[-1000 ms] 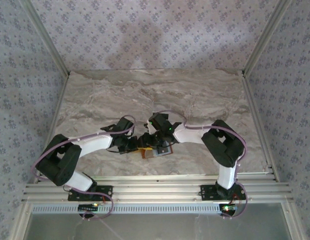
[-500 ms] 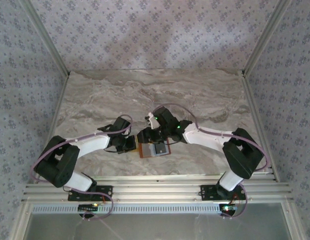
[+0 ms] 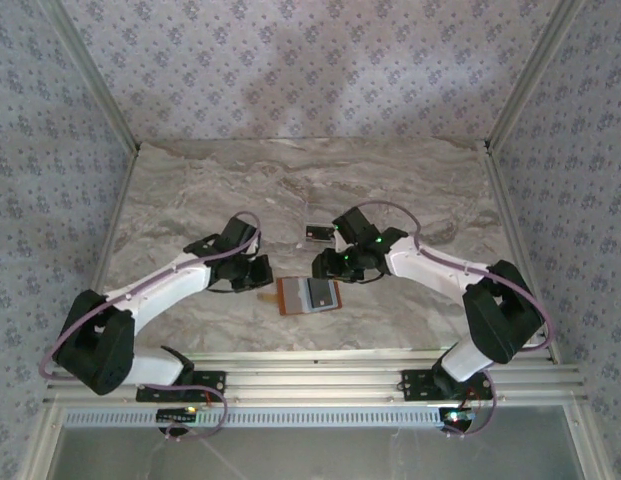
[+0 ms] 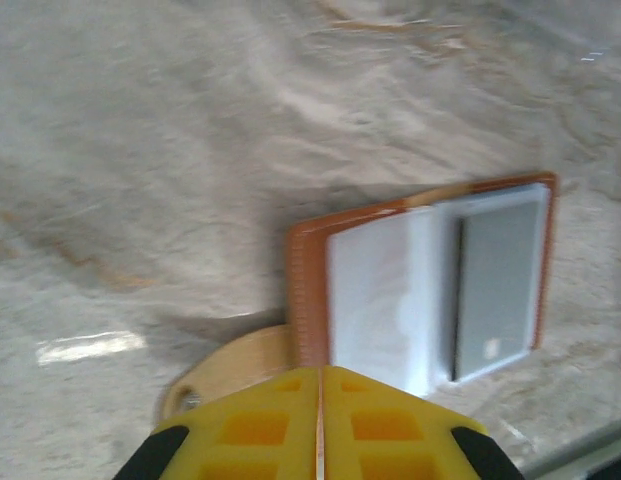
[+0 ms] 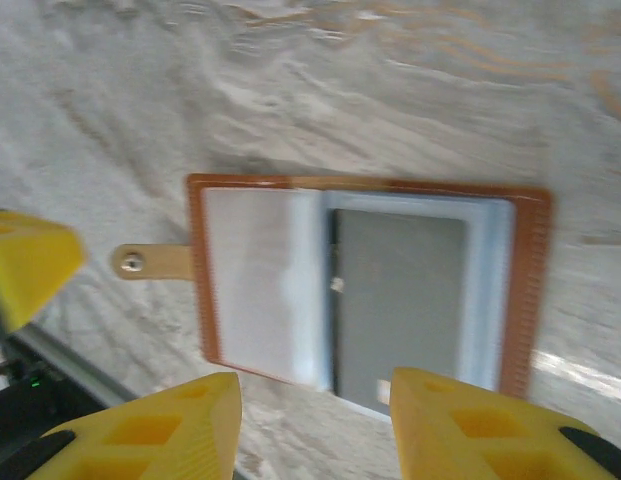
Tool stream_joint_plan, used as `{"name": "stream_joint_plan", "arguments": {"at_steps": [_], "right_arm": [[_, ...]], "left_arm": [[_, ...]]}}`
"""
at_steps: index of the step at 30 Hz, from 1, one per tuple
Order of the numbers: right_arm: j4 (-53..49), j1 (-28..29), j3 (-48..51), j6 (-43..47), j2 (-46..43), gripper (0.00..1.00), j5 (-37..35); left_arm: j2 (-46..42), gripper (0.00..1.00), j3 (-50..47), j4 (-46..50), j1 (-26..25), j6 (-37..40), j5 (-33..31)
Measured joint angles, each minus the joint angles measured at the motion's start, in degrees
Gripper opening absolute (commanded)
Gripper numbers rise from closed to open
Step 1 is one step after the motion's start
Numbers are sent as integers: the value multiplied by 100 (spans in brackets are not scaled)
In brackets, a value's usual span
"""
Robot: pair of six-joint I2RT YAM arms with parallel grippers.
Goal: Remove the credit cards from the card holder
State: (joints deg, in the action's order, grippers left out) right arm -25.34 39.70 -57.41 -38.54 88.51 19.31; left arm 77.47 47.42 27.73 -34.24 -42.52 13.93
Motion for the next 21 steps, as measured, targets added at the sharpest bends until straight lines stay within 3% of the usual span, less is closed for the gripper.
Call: {"name": "stream_joint_plan", "arguments": {"at_steps": [7,13,21], "right_arm": [[-424,-92,0,295,238,44,-354],[-332,-101,0,396,542,39,-350],[-72,-122,0,450,796,26,-232]], "left_arm": [[717,11,428,-385,-623,-238,155],[1290,11,354,-1327,-748,-728,542],[1567,7,254,-2070,-756,-1016,820]]}}
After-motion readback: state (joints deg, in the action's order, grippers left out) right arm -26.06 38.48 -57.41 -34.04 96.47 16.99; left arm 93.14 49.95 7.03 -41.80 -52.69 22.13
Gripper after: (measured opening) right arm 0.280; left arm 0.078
